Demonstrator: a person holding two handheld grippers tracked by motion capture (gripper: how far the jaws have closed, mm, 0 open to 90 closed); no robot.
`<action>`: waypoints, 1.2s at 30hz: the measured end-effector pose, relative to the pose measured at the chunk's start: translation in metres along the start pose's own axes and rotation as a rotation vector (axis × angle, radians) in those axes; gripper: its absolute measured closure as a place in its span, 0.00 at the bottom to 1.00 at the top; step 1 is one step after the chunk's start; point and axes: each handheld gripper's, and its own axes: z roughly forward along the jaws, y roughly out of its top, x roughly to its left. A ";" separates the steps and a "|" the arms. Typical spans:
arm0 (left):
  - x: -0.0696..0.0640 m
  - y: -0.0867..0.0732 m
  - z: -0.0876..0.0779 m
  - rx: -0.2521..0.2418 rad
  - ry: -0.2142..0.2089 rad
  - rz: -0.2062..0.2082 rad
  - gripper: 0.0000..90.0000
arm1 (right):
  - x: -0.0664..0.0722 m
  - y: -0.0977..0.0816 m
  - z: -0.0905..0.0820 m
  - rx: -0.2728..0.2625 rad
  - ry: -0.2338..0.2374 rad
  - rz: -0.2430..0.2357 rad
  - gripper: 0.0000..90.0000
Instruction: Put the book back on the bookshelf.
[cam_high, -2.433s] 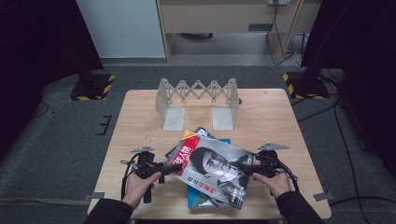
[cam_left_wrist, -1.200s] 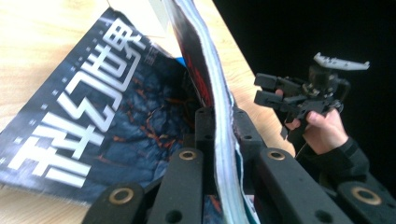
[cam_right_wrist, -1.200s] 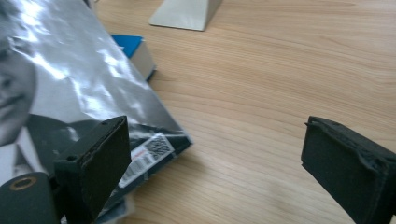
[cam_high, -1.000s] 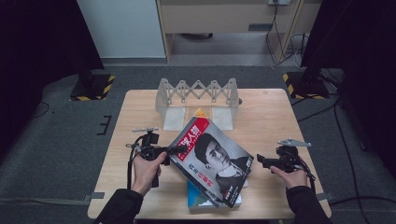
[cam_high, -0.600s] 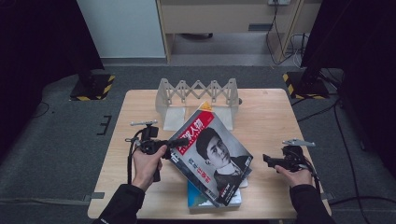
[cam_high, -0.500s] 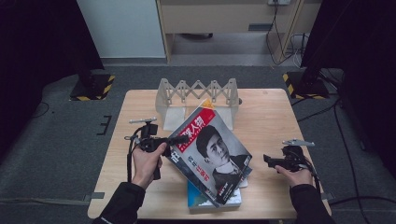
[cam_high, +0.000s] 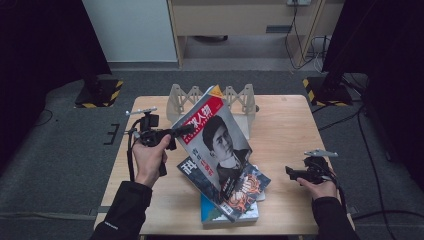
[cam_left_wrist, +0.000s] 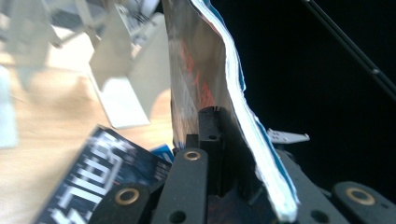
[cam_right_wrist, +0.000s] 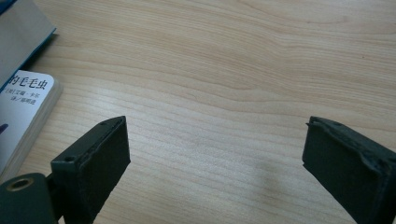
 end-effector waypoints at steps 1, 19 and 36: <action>0.001 0.004 -0.004 -0.014 0.015 0.005 0.95 | 0.000 0.000 0.000 0.000 -0.005 0.006 0.09; 0.013 0.054 -0.055 -0.193 0.202 0.070 0.95 | -0.004 -0.004 0.006 0.028 -0.033 -0.017 0.08; 0.024 0.079 -0.084 -0.251 0.337 0.112 0.95 | -0.003 -0.005 0.009 0.044 -0.033 -0.026 0.08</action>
